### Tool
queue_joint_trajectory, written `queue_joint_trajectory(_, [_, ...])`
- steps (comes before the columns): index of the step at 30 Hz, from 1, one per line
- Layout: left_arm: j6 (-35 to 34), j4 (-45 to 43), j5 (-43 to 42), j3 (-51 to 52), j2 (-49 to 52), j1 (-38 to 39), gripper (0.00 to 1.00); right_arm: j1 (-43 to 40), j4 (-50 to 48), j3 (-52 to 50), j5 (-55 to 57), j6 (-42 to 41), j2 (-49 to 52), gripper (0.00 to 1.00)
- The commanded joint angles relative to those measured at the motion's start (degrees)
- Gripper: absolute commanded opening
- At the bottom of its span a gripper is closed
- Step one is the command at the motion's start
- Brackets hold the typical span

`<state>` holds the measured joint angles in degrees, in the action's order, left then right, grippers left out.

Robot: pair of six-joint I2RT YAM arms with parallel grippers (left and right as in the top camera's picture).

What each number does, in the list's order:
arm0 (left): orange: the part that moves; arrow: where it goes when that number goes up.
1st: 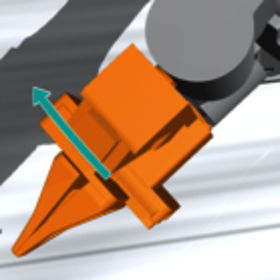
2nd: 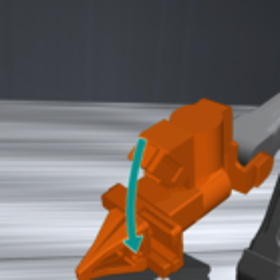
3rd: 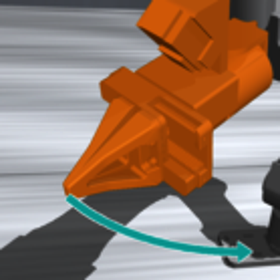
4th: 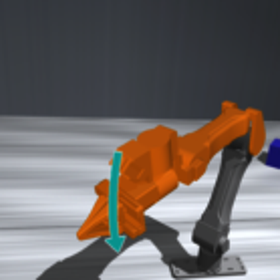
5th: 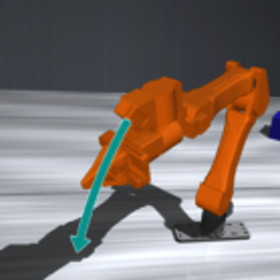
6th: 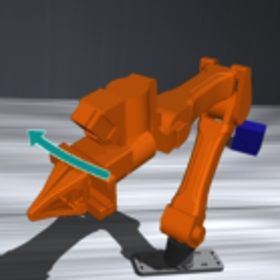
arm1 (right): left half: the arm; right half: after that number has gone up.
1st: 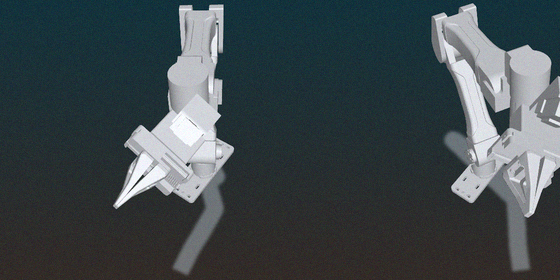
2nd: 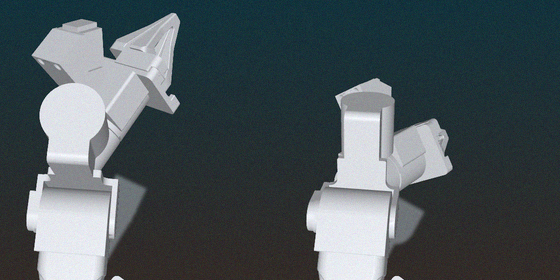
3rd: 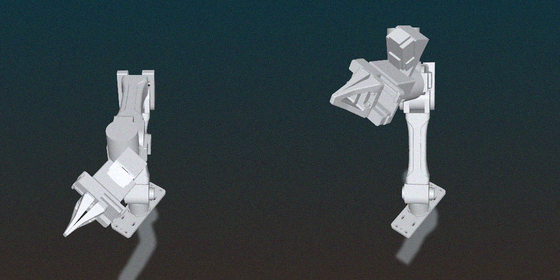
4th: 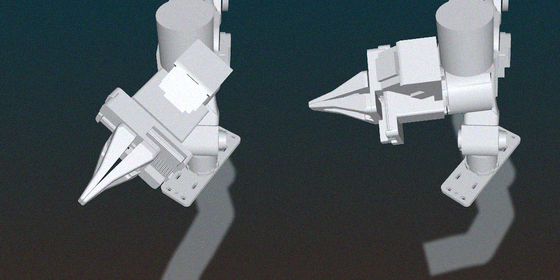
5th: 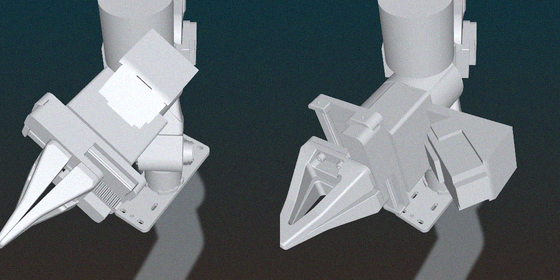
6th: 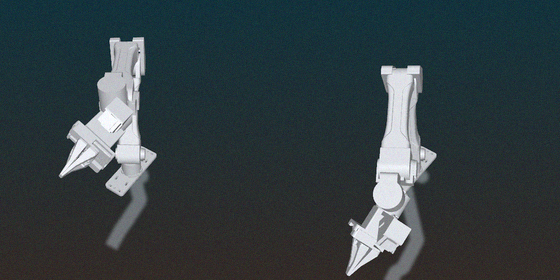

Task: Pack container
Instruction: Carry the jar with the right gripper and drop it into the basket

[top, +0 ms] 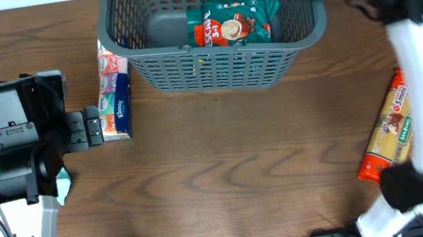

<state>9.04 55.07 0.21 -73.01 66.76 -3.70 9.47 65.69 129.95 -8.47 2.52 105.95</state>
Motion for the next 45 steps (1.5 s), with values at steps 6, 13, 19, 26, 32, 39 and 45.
queue_joint_trajectory(6, [0.37, 0.02, -0.17, -0.98, 0.22, -0.24, 0.99, 3.41, 0.50, 1.68, -2.56, 5.73, 12.39, 0.01])
queue_joint_trajectory(13, [0.35, 0.61, -0.17, -0.98, 0.22, -0.24, 0.99, 3.63, 2.54, 1.68, -2.51, 6.03, 19.91, 0.01])
queue_joint_trajectory(19, [0.35, 1.11, -0.17, -0.98, 0.22, -0.24, 0.99, 3.65, 4.85, 1.66, -2.51, 7.96, 21.57, 0.68])
queue_joint_trajectory(26, [0.35, 1.09, -0.17, -0.98, 0.22, -0.24, 0.98, 3.63, 5.29, 1.92, -2.73, 7.85, 20.90, 0.99])
queue_joint_trajectory(32, [0.37, 1.05, -0.17, -0.98, 0.22, -0.24, 0.99, 3.41, 8.02, 9.68, -3.52, 7.85, 16.61, 0.99])
queue_joint_trajectory(39, [0.35, 1.05, -0.20, -0.98, 0.22, -0.24, 0.98, -1.14, 12.68, 23.41, 1.01, 1.16, 8.02, 0.99])
queue_joint_trajectory(45, [0.37, 1.05, -0.17, -0.98, 0.22, -0.24, 0.99, -12.83, 24.61, 24.48, 18.12, -24.50, 0.98, 0.99])
